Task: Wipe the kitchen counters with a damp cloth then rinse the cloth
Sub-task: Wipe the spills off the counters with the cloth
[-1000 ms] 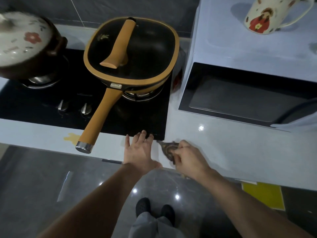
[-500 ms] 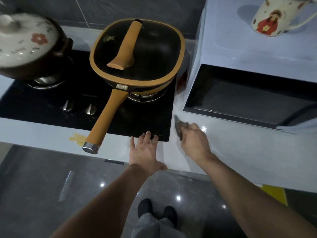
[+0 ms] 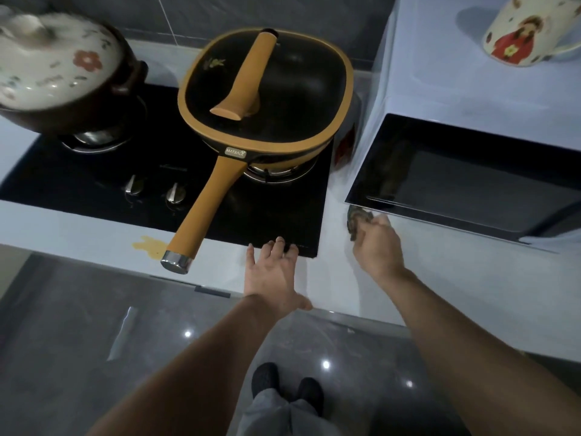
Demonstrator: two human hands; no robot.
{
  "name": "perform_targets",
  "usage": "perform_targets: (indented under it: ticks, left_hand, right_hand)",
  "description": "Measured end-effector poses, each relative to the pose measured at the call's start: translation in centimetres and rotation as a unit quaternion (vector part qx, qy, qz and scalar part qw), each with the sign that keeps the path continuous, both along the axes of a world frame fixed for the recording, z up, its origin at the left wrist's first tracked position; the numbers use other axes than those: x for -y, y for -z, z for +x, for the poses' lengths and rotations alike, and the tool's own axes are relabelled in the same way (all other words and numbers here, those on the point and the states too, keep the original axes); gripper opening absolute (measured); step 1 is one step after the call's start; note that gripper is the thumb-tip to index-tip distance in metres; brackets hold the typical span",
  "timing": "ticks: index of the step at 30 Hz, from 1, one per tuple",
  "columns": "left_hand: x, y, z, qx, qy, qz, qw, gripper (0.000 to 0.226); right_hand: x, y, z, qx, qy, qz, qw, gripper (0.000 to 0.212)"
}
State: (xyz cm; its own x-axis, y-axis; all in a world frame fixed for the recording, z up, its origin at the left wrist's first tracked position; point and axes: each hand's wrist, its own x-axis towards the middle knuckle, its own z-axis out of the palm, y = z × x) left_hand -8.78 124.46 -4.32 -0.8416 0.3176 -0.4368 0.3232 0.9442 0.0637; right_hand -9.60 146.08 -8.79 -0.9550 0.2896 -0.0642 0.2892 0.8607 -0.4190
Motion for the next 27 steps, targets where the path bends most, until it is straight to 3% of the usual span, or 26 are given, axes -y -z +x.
perform_targets:
  ticks: [2,9,11,15,19,24,25,27]
  left_hand:
    - [-0.1,0.0,0.0,0.001,0.001,-0.004,1.0,0.119]
    - [-0.2,-0.1,0.1,0.0,-0.002,-0.003,1.0,0.118]
    - [-0.1,-0.2,0.1,-0.003,-0.005,0.001,1.0,0.117]
    - [-0.1,-0.1,0.3,0.003,-0.02,0.012,1.0,0.117]
    - [-0.2,-0.1,0.3,0.004,-0.018,0.006,1.0,0.118]
    - [-0.2,-0.2,0.3,0.006,-0.02,0.007,1.0,0.117]
    - [-0.2,-0.2,0.3,0.008,-0.021,0.006,1.0,0.118]
    - [-0.3,-0.3,0.3,0.014,-0.02,0.001,1.0,0.118]
  right_hand:
    - [1.3,-0.3,-2.6,-0.007,0.011,-0.001,1.0,0.026]
    - [3.2,-1.9,4.1,0.046,-0.222,-0.031,0.973,0.031]
    - [1.7,-1.7,4.4,0.037,-0.184,-0.031,0.982,0.028]
    - [2.0,-1.3,-1.5,0.027,-0.001,0.001,1.0,0.028]
    - [4.9,-1.8,-2.7,0.052,-0.067,0.017,0.996,0.034]
    - [2.1,-2.4,5.8,0.074,-0.259,-0.06,0.961,0.029]
    - [0.6,-2.2,5.6,0.064,-0.25,-0.056,0.965,0.028]
    - [-1.9,-1.6,3.3,0.042,-0.122,-0.013,0.992,0.022]
